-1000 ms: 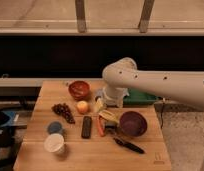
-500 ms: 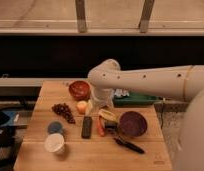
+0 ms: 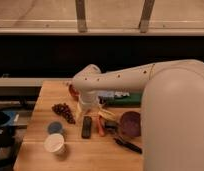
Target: Place eraser in tray
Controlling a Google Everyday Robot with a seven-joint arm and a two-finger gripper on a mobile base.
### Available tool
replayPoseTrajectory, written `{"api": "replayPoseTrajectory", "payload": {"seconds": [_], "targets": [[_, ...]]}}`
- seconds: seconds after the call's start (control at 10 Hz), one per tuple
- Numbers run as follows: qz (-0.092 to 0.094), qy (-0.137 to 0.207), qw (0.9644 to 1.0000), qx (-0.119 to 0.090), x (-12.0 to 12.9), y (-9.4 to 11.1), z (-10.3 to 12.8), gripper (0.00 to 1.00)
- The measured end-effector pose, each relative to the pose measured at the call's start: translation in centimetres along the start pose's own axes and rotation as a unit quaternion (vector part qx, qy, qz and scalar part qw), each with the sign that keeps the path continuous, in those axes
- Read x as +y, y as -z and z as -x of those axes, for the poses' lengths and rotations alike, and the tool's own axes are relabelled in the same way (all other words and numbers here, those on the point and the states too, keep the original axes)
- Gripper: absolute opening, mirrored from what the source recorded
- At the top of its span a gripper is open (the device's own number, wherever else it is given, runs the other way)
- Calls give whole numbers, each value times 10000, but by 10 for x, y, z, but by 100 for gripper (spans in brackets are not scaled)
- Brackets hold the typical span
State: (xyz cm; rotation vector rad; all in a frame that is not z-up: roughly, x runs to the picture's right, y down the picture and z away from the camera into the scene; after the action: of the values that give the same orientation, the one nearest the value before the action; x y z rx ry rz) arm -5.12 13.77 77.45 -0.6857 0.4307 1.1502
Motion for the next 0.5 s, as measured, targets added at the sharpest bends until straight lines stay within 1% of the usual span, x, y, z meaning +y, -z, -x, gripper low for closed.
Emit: {"api": "replayPoseTrajectory", "payload": {"seconds": [0.3, 0.5], "targets": [[55, 82, 9997, 236, 13, -19, 3, 80], [116, 172, 9993, 326, 19, -26, 9, 80]]}}
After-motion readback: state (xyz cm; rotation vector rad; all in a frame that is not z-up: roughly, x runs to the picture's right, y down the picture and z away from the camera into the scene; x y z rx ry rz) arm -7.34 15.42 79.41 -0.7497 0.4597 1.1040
